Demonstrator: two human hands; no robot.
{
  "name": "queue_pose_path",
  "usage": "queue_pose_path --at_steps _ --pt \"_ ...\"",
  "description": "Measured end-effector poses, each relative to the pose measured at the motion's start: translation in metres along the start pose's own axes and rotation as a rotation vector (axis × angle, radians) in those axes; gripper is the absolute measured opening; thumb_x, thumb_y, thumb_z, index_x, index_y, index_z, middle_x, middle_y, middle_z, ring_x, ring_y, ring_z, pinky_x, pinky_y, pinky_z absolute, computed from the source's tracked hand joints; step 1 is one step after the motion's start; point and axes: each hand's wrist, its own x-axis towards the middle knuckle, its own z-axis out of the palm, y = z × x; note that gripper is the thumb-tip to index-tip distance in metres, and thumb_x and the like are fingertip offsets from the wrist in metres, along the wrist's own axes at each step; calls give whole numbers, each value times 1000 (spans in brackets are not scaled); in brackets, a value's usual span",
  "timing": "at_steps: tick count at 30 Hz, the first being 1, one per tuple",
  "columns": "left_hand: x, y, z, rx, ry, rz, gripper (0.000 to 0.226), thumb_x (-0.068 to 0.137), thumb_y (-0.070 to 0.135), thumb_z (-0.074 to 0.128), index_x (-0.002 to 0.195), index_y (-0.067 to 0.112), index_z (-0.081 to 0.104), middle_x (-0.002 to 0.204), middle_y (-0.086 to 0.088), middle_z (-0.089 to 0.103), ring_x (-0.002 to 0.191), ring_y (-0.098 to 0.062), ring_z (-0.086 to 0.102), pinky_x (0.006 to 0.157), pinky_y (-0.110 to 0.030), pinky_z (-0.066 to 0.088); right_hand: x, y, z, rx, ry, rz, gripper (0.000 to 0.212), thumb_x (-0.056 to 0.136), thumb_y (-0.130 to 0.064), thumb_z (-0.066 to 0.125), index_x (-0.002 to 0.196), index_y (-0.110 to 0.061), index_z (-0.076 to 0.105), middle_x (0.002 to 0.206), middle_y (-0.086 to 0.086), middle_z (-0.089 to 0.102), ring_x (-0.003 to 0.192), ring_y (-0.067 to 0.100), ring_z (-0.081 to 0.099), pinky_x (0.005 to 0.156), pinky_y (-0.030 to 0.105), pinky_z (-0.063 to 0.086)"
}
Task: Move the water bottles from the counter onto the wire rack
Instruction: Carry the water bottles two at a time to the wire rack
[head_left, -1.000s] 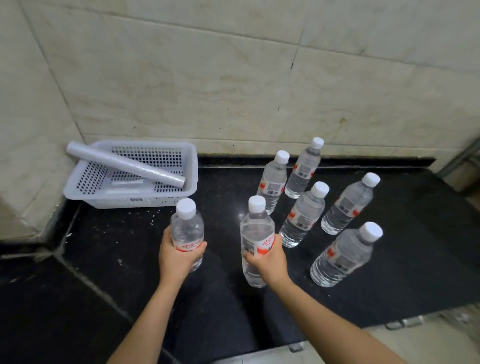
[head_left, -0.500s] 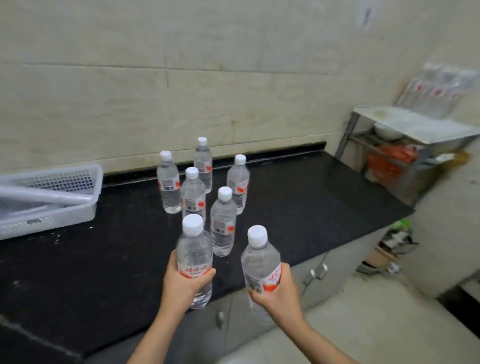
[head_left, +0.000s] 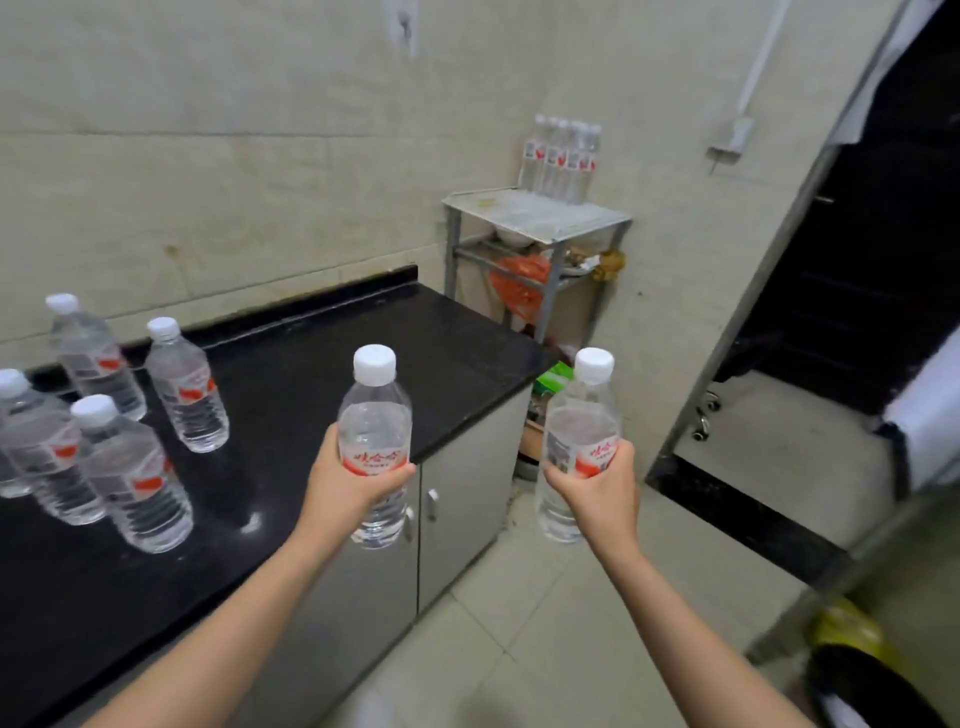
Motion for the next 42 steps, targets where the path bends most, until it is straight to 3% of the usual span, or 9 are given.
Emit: queue_pose_path --at_steps 4,9,16,20,25,28,34,38,42 --pt "31 14 38 -6 -45 41 55 63 4 80 105 20 49 101 -6 63 94 -24 61 81 -35 47 38 -3 -34 41 80 -33 54 63 -21 82 96 -18 40 93 -3 54 86 20 54 76 30 41" --pt "94 25 93 -42 -121 75 60 61 7 81 108 24 48 108 -8 63 100 -25 62 89 -43 50 109 2 -58 52 128 -70 54 64 -17 81 99 -19 40 81 -19 47 85 16 53 76 28 40" --pt "197 28 187 -78 -170 93 63 58 10 83 106 29 47 111 -9 62 103 -27 60 94 -48 48 229 24 -53 -4 208 5 54 63 -22 81 99 -17 41 84 -8 50 90 22 56 78 33 45" --pt "243 22 238 -83 -205 97 55 55 9 84 90 35 50 96 -2 64 91 -22 62 84 -39 50 274 53 -36 -52 198 72 56 61 -22 83 99 -17 43 93 1 56 88 24 57 76 33 45" --pt "283 4 290 -96 -277 30 56 38 34 79 88 31 52 89 -1 65 80 -15 62 72 -28 46 309 84 -21 -121 156 188 54 60 -22 83 94 -19 41 88 0 55 82 23 54 71 30 40" --pt "307 2 318 -70 -313 39 53 48 18 82 89 32 52 90 1 65 81 -11 62 71 -24 45 347 92 -23 -151 148 207 54 61 -25 83 94 -19 40 88 0 54 84 24 55 71 30 41" --pt "359 21 374 -77 -323 76 60 40 30 78 94 31 54 93 2 67 80 -6 65 72 -20 48 449 93 -32 -92 129 131 56 61 -24 83 96 -21 39 90 -3 55 91 25 57 79 34 47" --pt "409 40 414 -142 -287 109 85 35 35 79 113 11 56 105 -12 69 96 -25 66 85 -38 54 531 85 -33 27 86 15 57 61 -18 84 98 -22 41 81 -17 47 85 17 52 76 28 40" --pt "452 69 465 -270 -243 88 88 34 29 80 116 10 56 102 -9 72 92 -24 69 68 -26 58 614 69 -36 129 -15 -90 58 62 -16 84 98 -26 40 83 -22 47 83 13 52 77 26 39"
